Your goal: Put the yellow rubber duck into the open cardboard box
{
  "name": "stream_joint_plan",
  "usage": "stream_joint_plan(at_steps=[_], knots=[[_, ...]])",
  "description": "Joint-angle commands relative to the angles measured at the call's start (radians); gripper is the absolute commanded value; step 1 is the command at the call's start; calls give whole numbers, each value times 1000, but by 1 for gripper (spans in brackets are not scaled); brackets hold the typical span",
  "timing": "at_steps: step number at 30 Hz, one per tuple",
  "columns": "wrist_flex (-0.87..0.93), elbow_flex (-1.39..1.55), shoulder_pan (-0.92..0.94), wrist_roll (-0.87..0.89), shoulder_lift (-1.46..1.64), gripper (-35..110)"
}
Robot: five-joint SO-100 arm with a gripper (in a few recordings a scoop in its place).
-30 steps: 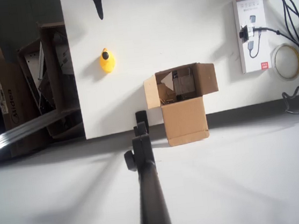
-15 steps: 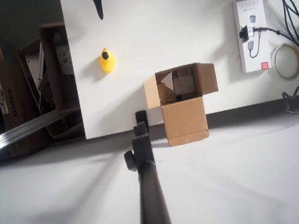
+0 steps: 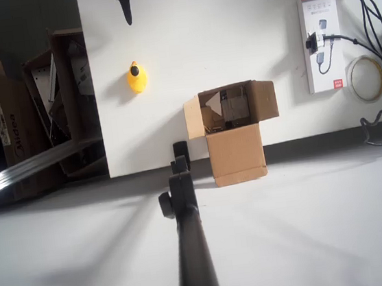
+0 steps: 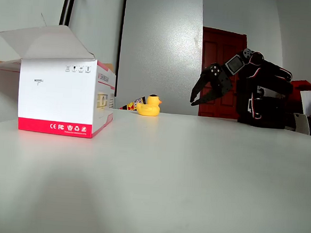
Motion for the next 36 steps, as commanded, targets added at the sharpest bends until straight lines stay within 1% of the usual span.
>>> stream_joint_plan(at_steps=[1, 10, 15, 18, 23, 29, 36], knots=[[5, 14, -26, -17, 6, 0], [5, 14, -26, -17, 6, -1], [5, 14, -32, -18, 6, 3], [5, 14, -29, -14, 6, -1], [29, -8, 0, -21, 6, -1], [74, -179, 41, -60, -29, 0], [132, -543, 75, -49, -420, -1]])
